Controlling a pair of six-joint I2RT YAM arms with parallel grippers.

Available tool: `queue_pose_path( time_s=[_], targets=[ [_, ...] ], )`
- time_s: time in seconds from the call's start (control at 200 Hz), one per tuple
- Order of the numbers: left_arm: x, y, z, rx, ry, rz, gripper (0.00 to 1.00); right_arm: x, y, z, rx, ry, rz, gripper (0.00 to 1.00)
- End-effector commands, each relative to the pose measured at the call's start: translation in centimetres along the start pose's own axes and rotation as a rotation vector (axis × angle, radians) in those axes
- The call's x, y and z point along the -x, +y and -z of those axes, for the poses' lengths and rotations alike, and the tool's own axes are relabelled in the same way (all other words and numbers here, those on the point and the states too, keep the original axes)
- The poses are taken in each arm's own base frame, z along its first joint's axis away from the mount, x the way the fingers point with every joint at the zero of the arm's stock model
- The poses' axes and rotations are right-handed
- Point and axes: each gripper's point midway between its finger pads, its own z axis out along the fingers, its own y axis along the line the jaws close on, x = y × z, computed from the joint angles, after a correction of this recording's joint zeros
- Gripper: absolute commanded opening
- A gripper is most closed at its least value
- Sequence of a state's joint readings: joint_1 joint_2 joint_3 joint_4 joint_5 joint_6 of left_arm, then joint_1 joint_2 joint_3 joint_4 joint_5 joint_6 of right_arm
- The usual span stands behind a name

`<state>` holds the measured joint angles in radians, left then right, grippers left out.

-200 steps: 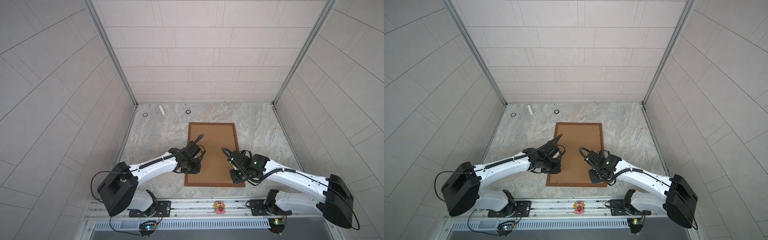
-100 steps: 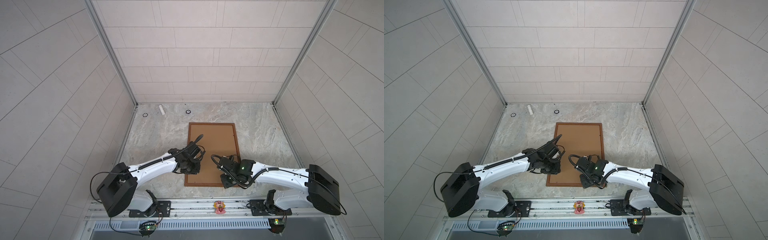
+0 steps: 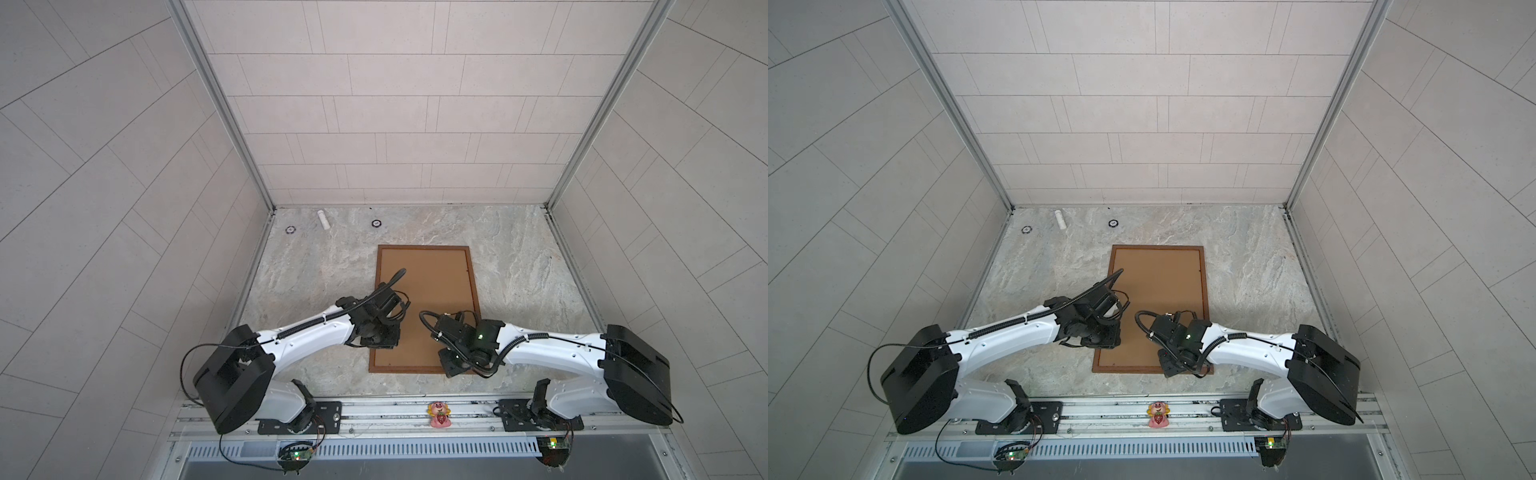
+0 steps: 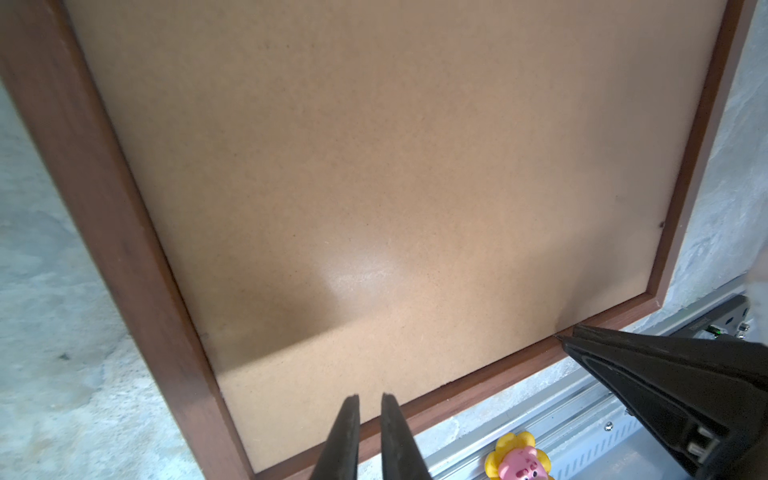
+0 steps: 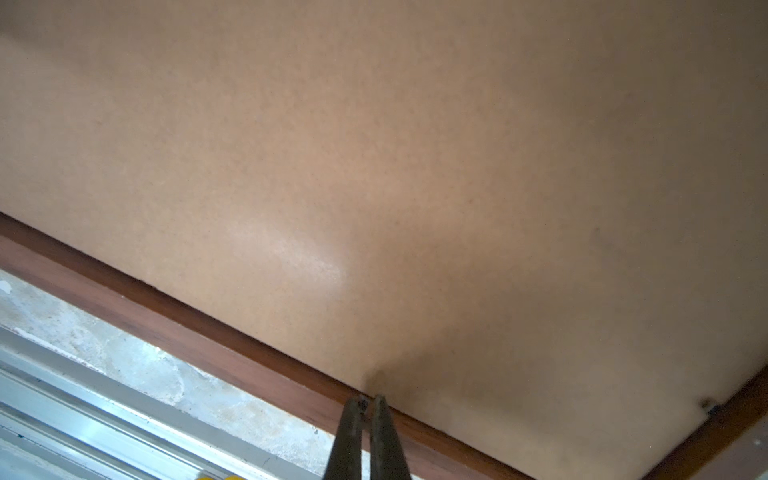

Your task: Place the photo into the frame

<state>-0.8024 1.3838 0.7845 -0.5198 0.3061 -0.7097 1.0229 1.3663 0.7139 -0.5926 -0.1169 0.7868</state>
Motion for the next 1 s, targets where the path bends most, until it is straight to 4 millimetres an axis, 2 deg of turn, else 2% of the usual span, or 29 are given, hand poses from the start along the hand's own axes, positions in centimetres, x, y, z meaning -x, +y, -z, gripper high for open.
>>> queue_pose_path(
  time_s=[0.0, 0.46, 0.67, 0.996],
  targets=[
    [0.1, 0.3, 0.1, 0.006, -0.005, 0.009, 0.17, -0.4, -1.5, -0.4, -0.076, 0.001, 0.001, 0.0],
    [0.3, 0.0, -0.1, 0.003, 0.004, 0.006, 0.17, -0.3, -3.1, -1.3, -0.177, 0.001, 0.024, 0.0],
    [0.5, -0.1, -0.2, 0.002, 0.008, 0.002, 0.18, -0.5, -3.1, -1.9, -0.183, 0.022, 0.036, 0.0],
    [0.8, -0.3, 0.1, 0.0, 0.005, 0.001, 0.17, -0.5, -3.3, -1.7, -0.206, 0.044, 0.054, 0.0]
  ],
)
